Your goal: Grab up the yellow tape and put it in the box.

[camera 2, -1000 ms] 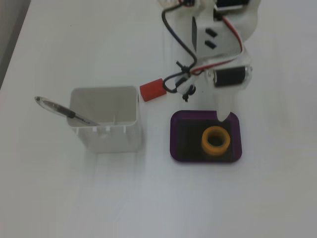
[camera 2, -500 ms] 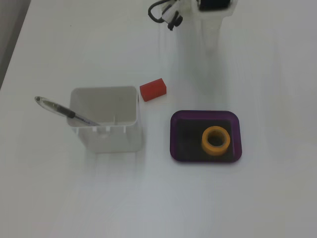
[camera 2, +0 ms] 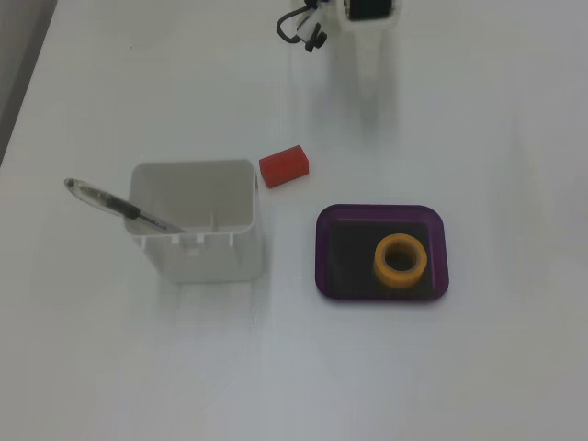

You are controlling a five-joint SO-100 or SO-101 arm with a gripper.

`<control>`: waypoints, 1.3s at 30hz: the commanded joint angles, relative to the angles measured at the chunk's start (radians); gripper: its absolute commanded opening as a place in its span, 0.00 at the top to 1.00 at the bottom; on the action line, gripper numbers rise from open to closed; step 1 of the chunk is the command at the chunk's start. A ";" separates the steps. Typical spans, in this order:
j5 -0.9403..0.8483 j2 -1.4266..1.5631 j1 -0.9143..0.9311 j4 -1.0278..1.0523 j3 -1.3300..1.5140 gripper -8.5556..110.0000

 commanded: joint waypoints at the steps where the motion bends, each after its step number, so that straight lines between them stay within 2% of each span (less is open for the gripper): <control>1: 0.008 0.167 -0.006 -0.026 0.110 0.83; 17: 0.011 0.881 -0.006 -0.011 0.627 0.83; 27: 0.011 0.848 -0.006 -0.011 0.638 0.84; 31: 0.011 0.848 -0.006 -0.011 0.638 0.94; 39: 0.008 0.848 -0.006 -0.023 0.641 0.93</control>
